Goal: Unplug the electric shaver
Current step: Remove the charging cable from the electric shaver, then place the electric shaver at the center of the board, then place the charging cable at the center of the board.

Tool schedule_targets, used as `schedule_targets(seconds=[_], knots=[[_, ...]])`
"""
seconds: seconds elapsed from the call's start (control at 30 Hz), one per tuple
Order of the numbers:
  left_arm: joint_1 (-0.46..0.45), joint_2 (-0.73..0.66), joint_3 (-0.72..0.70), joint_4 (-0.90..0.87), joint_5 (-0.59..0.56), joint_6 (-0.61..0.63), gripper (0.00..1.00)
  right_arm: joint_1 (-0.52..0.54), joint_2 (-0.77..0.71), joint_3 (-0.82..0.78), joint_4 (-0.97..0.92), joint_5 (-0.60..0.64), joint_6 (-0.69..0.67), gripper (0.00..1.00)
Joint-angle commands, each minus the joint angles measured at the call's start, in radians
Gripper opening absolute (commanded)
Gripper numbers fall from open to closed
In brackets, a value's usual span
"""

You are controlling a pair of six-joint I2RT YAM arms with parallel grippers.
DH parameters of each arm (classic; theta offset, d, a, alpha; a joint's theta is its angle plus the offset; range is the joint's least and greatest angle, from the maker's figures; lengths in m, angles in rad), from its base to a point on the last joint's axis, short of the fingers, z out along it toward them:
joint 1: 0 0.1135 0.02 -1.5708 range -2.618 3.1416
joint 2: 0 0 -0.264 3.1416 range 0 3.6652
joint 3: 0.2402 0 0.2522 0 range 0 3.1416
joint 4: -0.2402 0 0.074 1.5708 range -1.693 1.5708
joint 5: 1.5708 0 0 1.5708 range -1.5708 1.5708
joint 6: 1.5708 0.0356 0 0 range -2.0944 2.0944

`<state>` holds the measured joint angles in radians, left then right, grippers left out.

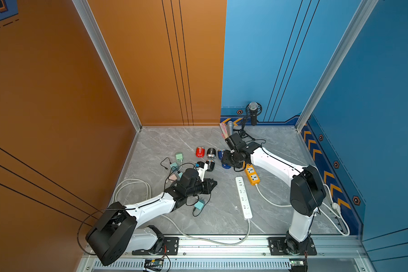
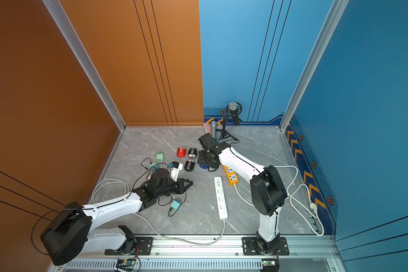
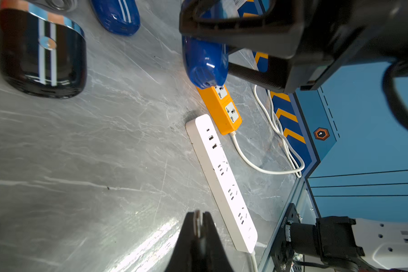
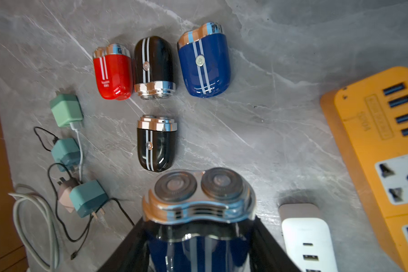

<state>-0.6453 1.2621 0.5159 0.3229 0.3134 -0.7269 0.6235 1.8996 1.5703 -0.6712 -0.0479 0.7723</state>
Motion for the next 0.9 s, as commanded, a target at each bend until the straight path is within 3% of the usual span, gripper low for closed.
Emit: schedule_targets(seconds=[0.0,0.47,0.87], knots=[[0.022,-0.019,-0.008,-0.057,-0.011,0.015,0.0,0.008,0.077,0.068,-0.118,0.073,-0.163,0.33],[0.051,-0.019,0.04,-0.22,-0.024,0.055,0.0,0.025,0.302,0.261,-0.224,0.157,-0.289,0.34],[0.037,0.018,0.079,-0.319,-0.039,0.068,0.0,0.034,0.366,0.295,-0.265,0.171,-0.322,0.49]])
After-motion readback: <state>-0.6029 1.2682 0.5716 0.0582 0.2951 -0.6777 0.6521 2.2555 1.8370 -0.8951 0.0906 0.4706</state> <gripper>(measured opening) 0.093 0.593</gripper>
